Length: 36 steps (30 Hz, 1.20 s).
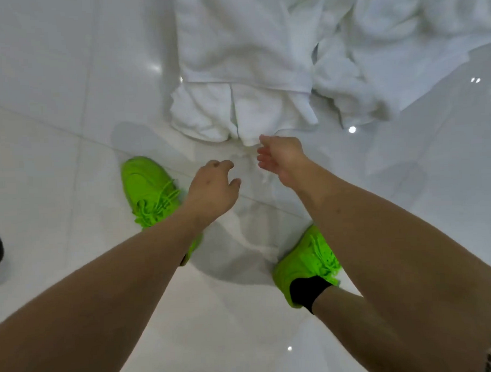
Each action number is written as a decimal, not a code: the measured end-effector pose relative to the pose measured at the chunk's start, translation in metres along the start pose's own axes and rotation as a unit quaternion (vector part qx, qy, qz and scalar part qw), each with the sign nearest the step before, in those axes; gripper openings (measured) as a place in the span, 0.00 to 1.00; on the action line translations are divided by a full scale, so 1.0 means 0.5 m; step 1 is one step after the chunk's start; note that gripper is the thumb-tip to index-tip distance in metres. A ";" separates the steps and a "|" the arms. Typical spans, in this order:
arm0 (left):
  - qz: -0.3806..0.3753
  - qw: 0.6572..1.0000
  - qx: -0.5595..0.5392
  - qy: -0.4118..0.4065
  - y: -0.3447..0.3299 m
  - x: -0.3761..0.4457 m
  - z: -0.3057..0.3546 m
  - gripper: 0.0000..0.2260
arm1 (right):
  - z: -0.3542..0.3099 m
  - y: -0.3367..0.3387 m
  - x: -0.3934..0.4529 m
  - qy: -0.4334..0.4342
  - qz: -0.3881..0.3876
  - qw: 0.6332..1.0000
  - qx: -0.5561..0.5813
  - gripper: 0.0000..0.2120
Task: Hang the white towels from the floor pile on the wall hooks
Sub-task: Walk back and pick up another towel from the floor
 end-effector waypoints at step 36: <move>0.234 0.918 0.134 -0.292 1.014 -0.799 0.679 0.30 | -0.608 0.371 -1.290 0.531 0.095 0.838 -0.086 0.04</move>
Point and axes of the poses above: each hand's wrist, its own x-axis towards the middle knuckle, its own y-axis out of the back of the hand, z = x × y, the point moved 4 cm from there along x, towards the middle knuckle, and after that the axes turned 14 degrees about x, right-handed, at the moved point
